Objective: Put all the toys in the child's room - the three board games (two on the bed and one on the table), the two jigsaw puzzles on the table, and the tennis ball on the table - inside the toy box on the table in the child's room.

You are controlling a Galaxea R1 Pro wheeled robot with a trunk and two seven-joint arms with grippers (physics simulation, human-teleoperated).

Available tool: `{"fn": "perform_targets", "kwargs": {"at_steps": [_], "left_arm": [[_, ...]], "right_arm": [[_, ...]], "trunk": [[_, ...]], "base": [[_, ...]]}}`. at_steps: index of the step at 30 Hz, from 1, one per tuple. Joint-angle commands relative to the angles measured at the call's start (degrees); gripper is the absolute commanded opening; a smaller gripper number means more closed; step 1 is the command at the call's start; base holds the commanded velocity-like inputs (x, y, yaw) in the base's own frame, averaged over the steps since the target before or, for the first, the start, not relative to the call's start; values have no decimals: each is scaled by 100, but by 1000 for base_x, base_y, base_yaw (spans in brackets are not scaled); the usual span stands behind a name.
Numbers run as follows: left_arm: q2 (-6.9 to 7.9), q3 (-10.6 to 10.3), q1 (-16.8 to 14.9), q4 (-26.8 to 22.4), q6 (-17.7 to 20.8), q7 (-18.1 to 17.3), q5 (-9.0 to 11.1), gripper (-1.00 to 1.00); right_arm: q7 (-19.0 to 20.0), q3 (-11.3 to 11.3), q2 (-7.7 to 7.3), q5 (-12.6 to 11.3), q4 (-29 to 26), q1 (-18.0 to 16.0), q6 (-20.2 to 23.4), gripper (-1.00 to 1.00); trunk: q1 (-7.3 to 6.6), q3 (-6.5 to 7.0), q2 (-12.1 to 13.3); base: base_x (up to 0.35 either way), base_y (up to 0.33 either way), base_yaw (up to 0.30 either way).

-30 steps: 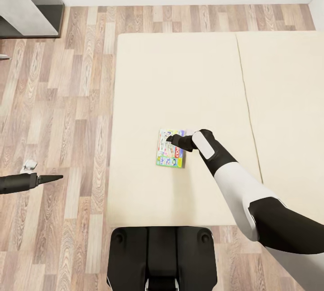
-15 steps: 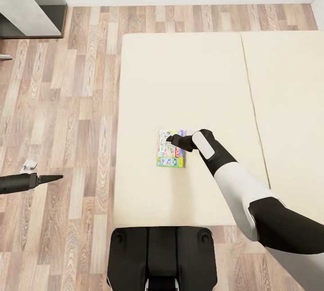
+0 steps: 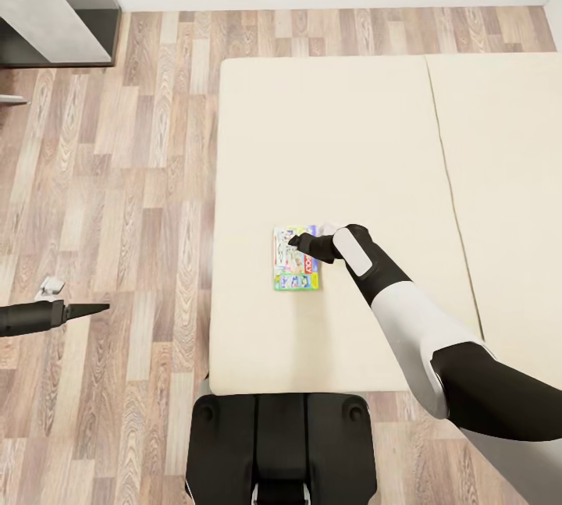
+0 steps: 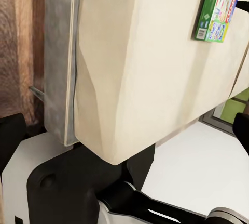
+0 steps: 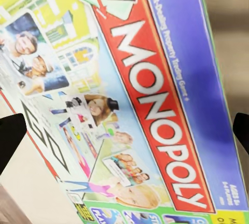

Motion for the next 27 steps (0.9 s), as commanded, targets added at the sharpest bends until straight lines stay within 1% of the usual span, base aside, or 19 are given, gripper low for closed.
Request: {"fn": "perform_targets", "kwargs": {"at_steps": [1,12,22,27], "left_arm": [[-4,25,-4,-3,60,-46,-60,100],[-4,25,-4,-3,56,-46,-59,100],[-4,18,-4,-3,60,-46,-59,100],[-4,24,-4,-3,60,-46,-59,100]], "right_arm": [[-54,22,-3,-61,-7,-2,7,100],[-54,22,-4,-61,-7,-2,7,100],[-54,22,-3,-61,-7,-2,7,100],[-54,22,-4,-61,-7,-2,7,100]], "trunk": [[3,-6,-9],[3,-6,-9],[3,-6,-9],[3,-6,-9]], "base": [[0,16,0],[44,3,0],[7,1,0],[0,63,0]]}}
